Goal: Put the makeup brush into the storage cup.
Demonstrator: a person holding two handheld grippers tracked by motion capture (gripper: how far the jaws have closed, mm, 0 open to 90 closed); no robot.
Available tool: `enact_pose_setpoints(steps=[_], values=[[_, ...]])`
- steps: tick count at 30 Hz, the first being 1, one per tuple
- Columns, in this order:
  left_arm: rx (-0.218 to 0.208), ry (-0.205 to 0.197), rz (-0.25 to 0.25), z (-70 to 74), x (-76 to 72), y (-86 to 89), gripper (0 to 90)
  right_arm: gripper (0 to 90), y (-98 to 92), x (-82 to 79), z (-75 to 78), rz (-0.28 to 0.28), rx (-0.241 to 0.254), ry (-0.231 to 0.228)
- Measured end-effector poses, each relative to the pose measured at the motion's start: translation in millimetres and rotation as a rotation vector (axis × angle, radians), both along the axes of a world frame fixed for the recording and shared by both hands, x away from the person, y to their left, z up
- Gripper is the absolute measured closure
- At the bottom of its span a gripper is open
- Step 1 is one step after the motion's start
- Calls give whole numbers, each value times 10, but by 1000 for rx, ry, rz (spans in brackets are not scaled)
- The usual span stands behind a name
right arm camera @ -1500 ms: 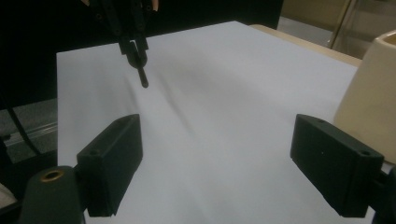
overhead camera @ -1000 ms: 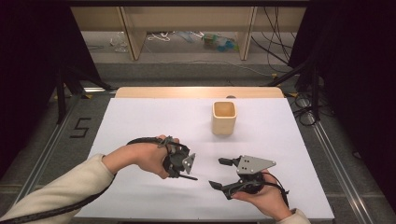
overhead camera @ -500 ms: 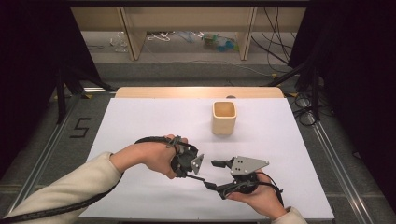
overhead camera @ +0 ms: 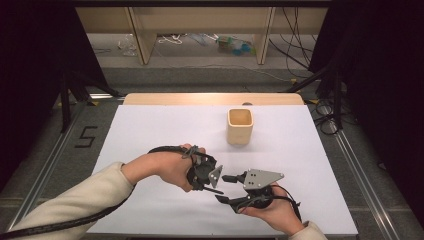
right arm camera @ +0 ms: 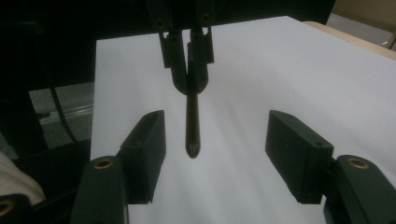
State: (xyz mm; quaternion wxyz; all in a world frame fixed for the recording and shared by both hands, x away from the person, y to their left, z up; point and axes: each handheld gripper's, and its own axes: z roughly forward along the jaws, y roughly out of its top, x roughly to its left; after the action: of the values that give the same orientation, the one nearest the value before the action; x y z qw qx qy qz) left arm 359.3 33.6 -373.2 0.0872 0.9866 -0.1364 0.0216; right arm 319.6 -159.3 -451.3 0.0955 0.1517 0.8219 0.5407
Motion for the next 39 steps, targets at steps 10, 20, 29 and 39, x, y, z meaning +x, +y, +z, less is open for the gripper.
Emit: enact_pose_setpoints(steps=[10,20,29,39], values=[[-7,-1,-9,-12,-14,-39,841,578,65,-2,-37,36,-32,-9],[-12,1,-12,-1,-19,-60,841,696,107,1,-61,49,-72,-19],[-14,0,-10,-6,-16,-65,841,773,119,-8,-73,38,-60,-25],[-11,-5,-8,-12,-4,-62,840,836,134,-25,-78,37,-62,-24]])
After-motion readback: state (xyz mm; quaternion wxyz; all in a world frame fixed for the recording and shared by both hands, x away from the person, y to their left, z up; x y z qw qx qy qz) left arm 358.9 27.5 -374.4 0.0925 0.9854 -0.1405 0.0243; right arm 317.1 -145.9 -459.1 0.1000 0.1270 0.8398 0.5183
